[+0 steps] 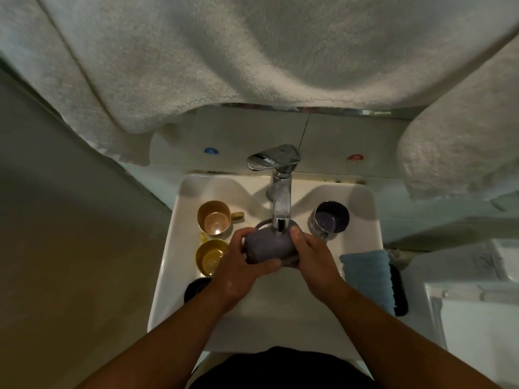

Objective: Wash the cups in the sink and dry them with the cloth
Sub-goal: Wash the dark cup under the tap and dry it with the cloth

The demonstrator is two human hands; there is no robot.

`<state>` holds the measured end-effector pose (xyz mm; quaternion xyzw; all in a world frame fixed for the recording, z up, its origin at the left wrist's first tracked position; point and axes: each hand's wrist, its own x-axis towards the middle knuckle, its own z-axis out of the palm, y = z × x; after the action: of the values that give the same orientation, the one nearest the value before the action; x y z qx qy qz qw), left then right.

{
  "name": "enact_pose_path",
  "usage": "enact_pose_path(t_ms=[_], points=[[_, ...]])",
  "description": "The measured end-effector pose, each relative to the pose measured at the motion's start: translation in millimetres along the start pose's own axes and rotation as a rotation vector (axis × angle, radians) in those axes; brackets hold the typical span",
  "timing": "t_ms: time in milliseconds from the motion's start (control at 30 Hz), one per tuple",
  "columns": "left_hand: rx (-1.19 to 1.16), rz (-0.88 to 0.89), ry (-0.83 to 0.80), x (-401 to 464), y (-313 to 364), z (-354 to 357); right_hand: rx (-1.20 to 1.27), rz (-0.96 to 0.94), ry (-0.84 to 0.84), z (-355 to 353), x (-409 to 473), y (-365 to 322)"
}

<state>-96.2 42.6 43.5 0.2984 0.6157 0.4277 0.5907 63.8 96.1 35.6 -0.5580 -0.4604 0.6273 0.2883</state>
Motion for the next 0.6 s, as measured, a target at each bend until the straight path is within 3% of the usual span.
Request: enact_pose_path(t_ms=[67,133,200,300,433,500,600], points=[[-0.193,-0.146,-0.036,-2.7,5.1,1.1,-0.078,-0.044,-0.027,-2.3,0.8,-0.7],[-0.215,-0.186,-0.067,-3.3,6.9,-1.5,-0.075,-0.042,-0.066,-6.0,2.9,0.6],[-0.106,-0.103,-0.069,-4.9,7.1,-2.8,-0.055,-0.034,-0.087,-4.9,4.3,0.8],[0.241,0.104,-0.019,-3.1,-4.1,-6.2,-0.112,-0.041,-0.013,6.9,5.7,-1.4],[0.341,0.085,0.09,-3.8,-4.5,-9.9,0.004,0.08,0.027,15.4,7.6,-1.6],[0.199,0.025,0.072,-3.8,-3.4,-10.1,0.015,0.071,0.007,10.3,7.4,1.2],[-0.219,-0.189,-0.02,-5.1,3.8,-5.7,0.031,0.004,-0.058,2.4,3.1,5.2]])
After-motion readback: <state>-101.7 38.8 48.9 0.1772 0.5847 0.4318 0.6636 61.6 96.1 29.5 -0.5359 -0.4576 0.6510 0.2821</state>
